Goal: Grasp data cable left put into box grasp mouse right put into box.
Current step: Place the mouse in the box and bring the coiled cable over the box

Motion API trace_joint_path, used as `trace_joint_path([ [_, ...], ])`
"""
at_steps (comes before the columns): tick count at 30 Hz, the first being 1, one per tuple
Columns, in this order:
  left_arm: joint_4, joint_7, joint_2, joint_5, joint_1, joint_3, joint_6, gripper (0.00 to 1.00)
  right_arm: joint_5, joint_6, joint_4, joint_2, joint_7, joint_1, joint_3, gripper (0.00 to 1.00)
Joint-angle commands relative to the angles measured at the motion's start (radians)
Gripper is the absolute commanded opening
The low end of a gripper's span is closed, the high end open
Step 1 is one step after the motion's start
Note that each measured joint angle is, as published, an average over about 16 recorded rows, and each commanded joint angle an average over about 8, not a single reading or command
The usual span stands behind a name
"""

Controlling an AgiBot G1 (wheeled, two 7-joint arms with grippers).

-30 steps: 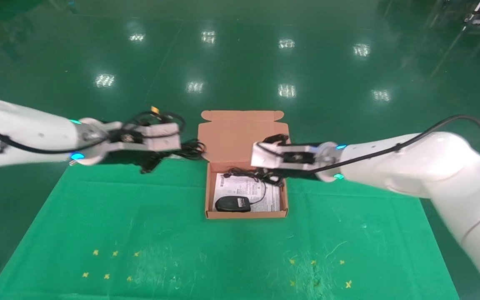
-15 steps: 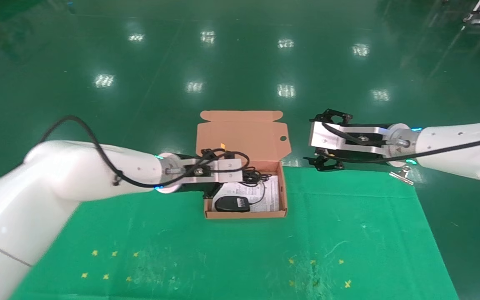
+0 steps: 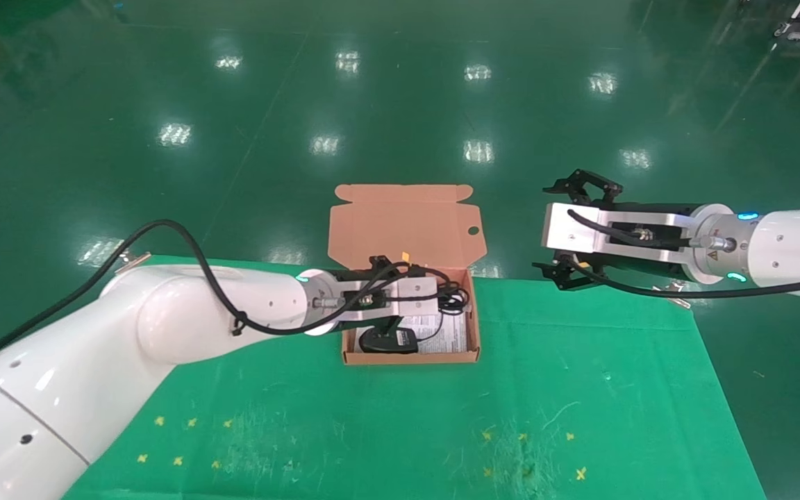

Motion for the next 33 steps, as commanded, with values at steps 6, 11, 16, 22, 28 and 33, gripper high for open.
trace_joint_path([
  [6, 0.002, -0.001, 0.0, -0.005, -0.001, 0.008, -0.008, 1.0, -0.007, 0.003, 0.008, 0.003, 0.007, -0.002, -0.002, 1.0],
  [11, -0.007, 0.0, -0.007, -0.003, -0.001, 0.0, -0.001, 1.0, -0.001, 0.002, -0.002, -0.002, 0.001, -0.001, 0.0, 1.0],
  [16, -0.038, -0.005, -0.026, -0.004, -0.019, -0.002, -0.02, 1.0, 0.0, 0.017, -0.003, -0.011, -0.008, 0.01, 0.008, 1.0],
  [22, -0.039, -0.036, -0.032, 0.043, -0.089, -0.005, -0.085, 1.0, -0.006, 0.06, -0.015, -0.046, -0.06, 0.071, 0.033, 1.0],
  [28, -0.007, -0.084, -0.027, 0.104, -0.133, -0.001, -0.136, 1.0, -0.025, 0.052, -0.042, -0.072, -0.108, 0.123, 0.034, 1.0],
  [33, -0.007, -0.095, -0.04, 0.092, -0.128, -0.01, -0.129, 1.0, -0.02, 0.03, -0.049, -0.075, -0.107, 0.128, 0.042, 1.0],
])
